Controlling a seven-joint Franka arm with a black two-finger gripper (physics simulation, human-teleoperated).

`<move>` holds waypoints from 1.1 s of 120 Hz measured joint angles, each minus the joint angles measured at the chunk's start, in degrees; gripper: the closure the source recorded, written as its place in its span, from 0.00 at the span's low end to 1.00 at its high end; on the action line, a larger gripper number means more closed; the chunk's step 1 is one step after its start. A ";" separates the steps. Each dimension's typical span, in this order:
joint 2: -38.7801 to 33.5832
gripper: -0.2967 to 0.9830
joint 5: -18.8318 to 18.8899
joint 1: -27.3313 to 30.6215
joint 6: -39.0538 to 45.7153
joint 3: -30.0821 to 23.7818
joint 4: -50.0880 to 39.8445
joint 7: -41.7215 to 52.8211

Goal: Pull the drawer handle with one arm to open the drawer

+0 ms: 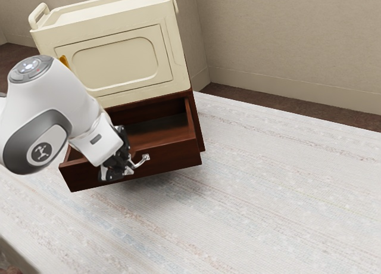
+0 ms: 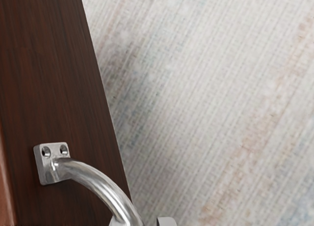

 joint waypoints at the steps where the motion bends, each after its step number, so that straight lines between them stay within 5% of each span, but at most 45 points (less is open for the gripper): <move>1: 0.00 0.75 -0.07 0.01 -0.05 0.00 0.01 0.01; 42: -0.39 0.53 -2.81 0.65 -4.07 0.17 4.53 0.07; 56: 2.33 0.49 -6.02 0.36 -14.32 0.01 17.85 -0.11; 82: 20.75 0.38 -8.62 0.71 -41.63 0.09 48.77 -0.32; 108: 22.09 0.28 -8.52 -0.57 -52.99 0.13 51.15 -3.37; 132: 22.25 0.25 -6.78 -0.63 -50.37 -0.40 51.18 -5.88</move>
